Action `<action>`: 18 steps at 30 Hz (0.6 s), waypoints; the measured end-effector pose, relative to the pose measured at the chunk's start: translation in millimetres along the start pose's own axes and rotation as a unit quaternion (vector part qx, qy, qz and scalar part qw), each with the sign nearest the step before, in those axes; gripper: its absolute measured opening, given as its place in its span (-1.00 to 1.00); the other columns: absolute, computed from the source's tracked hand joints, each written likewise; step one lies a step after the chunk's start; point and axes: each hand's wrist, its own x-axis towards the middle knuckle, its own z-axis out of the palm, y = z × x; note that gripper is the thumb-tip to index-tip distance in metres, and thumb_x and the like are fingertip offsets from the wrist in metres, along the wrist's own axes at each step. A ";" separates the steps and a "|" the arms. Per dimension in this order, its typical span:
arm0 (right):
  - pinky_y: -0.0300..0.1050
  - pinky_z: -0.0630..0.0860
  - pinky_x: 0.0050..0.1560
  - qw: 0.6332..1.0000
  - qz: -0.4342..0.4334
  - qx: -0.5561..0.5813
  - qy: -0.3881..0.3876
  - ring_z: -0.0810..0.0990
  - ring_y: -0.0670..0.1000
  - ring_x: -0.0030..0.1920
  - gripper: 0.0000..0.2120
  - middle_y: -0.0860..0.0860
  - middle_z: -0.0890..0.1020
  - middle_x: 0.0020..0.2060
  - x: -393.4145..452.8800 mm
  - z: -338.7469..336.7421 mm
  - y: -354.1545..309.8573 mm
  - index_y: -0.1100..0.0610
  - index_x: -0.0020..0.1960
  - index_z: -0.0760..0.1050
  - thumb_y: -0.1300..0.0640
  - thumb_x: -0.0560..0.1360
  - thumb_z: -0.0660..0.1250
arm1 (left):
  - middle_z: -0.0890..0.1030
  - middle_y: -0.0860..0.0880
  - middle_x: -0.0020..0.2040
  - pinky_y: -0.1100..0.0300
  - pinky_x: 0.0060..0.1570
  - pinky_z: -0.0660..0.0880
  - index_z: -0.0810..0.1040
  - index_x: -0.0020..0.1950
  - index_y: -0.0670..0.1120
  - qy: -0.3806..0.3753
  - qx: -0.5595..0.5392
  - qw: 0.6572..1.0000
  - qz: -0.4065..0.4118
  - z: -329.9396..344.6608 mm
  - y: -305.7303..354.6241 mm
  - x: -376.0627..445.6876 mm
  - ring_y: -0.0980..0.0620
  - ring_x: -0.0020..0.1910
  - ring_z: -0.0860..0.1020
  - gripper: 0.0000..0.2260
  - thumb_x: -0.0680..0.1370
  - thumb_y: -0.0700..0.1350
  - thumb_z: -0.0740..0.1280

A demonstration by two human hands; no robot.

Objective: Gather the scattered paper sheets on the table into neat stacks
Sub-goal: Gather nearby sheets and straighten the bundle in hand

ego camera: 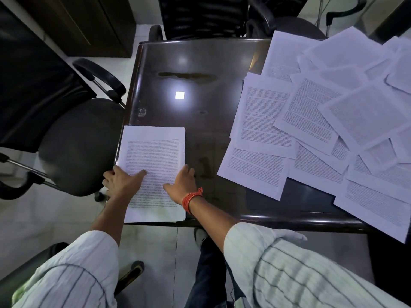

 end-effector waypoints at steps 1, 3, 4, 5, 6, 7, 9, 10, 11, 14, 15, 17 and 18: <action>0.10 0.41 0.35 1.000 0.005 0.010 0.004 0.37 0.25 0.36 -0.12 0.20 0.24 0.41 -0.9 -0.1 0.6 0.29 0.53 0.02 0.04 0.44 0.46 | 0.21 -0.22 0.48 -0.28 0.40 0.26 0.22 0.51 -0.14 -0.005 0.004 1.000 -0.004 0.1 2.2 -1.4 -0.26 0.48 0.17 -0.20 0.44 0.22 0.45; 0.10 0.38 0.37 1.000 0.012 0.019 0.020 0.32 0.24 0.39 -0.15 0.20 0.24 0.42 -2.5 -0.5 2.5 0.29 0.53 0.03 0.06 0.45 0.45 | 0.20 -0.23 0.48 -0.27 0.38 0.27 0.22 0.51 -0.15 -0.016 0.021 1.000 -0.010 0.6 5.6 -4.3 -0.26 0.48 0.17 -0.20 0.45 0.21 0.44; 0.10 0.37 0.37 0.999 0.013 0.017 0.027 0.31 0.23 0.40 -0.15 0.20 0.23 0.43 -3.5 -1.2 3.9 0.29 0.53 0.02 0.06 0.46 0.45 | 0.20 -0.23 0.48 -0.27 0.38 0.27 0.21 0.51 -0.16 -0.020 0.028 0.999 -0.010 0.7 7.0 -6.0 -0.27 0.48 0.17 -0.20 0.45 0.21 0.44; 0.09 0.37 0.37 0.999 0.012 0.011 0.030 0.29 0.23 0.41 -0.14 0.19 0.21 0.44 -4.6 -1.6 5.4 0.29 0.53 0.01 0.04 0.46 0.44 | 0.19 -0.23 0.49 -0.27 0.38 0.27 0.22 0.51 -0.17 -0.024 0.033 0.999 -0.010 0.8 7.9 -7.4 -0.27 0.48 0.17 -0.20 0.45 0.21 0.44; 0.09 0.37 0.37 0.999 0.010 0.002 0.031 0.26 0.22 0.42 -0.12 0.19 0.19 0.45 -5.3 -2.9 7.1 0.28 0.54 -0.01 0.02 0.46 0.44 | 0.17 -0.23 0.50 -0.28 0.38 0.27 0.21 0.52 -0.18 -0.028 0.036 0.999 -0.007 0.5 10.1 -10.0 -0.28 0.48 0.16 -0.19 0.45 0.21 0.44; 0.10 0.36 0.36 0.999 0.007 -0.010 0.029 0.24 0.22 0.43 -0.09 0.18 0.17 0.46 -5.6 -3.7 8.5 0.28 0.55 -0.04 0.00 0.46 0.44 | 0.15 -0.24 0.51 -0.28 0.38 0.26 0.20 0.53 -0.18 -0.034 0.039 0.999 -0.004 0.6 11.9 -11.6 -0.28 0.49 0.15 -0.18 0.46 0.20 0.45; 0.12 0.33 0.38 0.999 0.010 -0.030 0.024 0.19 0.22 0.46 -0.05 0.18 0.11 0.49 -6.6 -6.7 11.2 0.27 0.56 -0.09 -0.04 0.46 0.44 | 0.12 -0.25 0.55 -0.27 0.42 0.21 0.16 0.55 -0.19 -0.045 0.041 0.998 0.012 0.8 16.4 -16.7 -0.30 0.53 0.11 -0.18 0.48 0.17 0.45; 0.13 0.32 0.39 0.999 0.015 -0.036 0.024 0.17 0.23 0.47 -0.03 0.18 0.09 0.50 -6.7 -8.7 13.0 0.26 0.56 -0.11 -0.06 0.46 0.44 | 0.12 -0.27 0.56 -0.26 0.44 0.19 0.16 0.56 -0.19 -0.050 0.039 0.998 0.023 1.0 17.7 -19.3 -0.31 0.54 0.10 -0.19 0.49 0.14 0.46; 0.14 0.31 0.40 0.999 0.019 -0.041 0.026 0.16 0.24 0.47 -0.03 0.18 0.08 0.51 -6.4 -11.1 15.4 0.26 0.56 -0.11 -0.07 0.46 0.44 | 0.14 -0.27 0.55 -0.25 0.45 0.19 0.18 0.55 -0.20 -0.052 0.037 0.997 0.032 1.5 18.3 -21.0 -0.31 0.53 0.11 -0.21 0.49 0.12 0.46; 0.15 0.35 0.37 0.998 0.011 -0.060 0.014 0.21 0.23 0.44 -0.10 0.17 0.15 0.46 -4.6 -22.7 26.7 0.25 0.54 -0.01 -0.08 0.46 0.42 | 0.19 -0.28 0.52 -0.25 0.44 0.21 0.24 0.52 -0.19 -0.054 0.041 0.997 0.044 3.2 17.7 -26.4 -0.33 0.51 0.16 -0.25 0.48 0.10 0.49; 0.15 0.37 0.35 0.998 0.001 -0.064 0.006 0.26 0.22 0.40 -0.17 0.17 0.21 0.42 -3.1 -28.2 31.0 0.24 0.51 0.07 -0.09 0.45 0.42 | 0.18 -0.28 0.53 -0.25 0.44 0.20 0.23 0.52 -0.19 -0.057 0.042 0.997 0.036 4.0 19.3 -27.7 -0.32 0.51 0.15 -0.24 0.47 0.10 0.49; 0.14 0.41 0.32 0.998 -0.014 -0.062 -0.007 0.37 0.21 0.33 -0.29 0.16 0.31 0.34 -1.0 -44.3 38.1 0.20 0.42 0.23 -0.12 0.45 0.43 | 0.13 -0.28 0.55 -0.26 0.45 0.17 0.18 0.54 -0.20 -0.050 0.039 0.998 0.004 6.3 28.9 -33.1 -0.30 0.53 0.11 -0.20 0.47 0.10 0.48; 0.13 0.42 0.32 0.998 -0.021 -0.054 -0.007 0.41 0.21 0.32 -0.32 0.16 0.34 0.33 -0.1 -54.5 41.2 0.19 0.41 0.25 -0.13 0.46 0.42 | 0.12 -0.28 0.55 -0.26 0.45 0.15 0.15 0.54 -0.21 -0.038 0.035 0.999 0.000 7.3 36.1 -36.2 -0.29 0.54 0.09 -0.18 0.47 0.10 0.47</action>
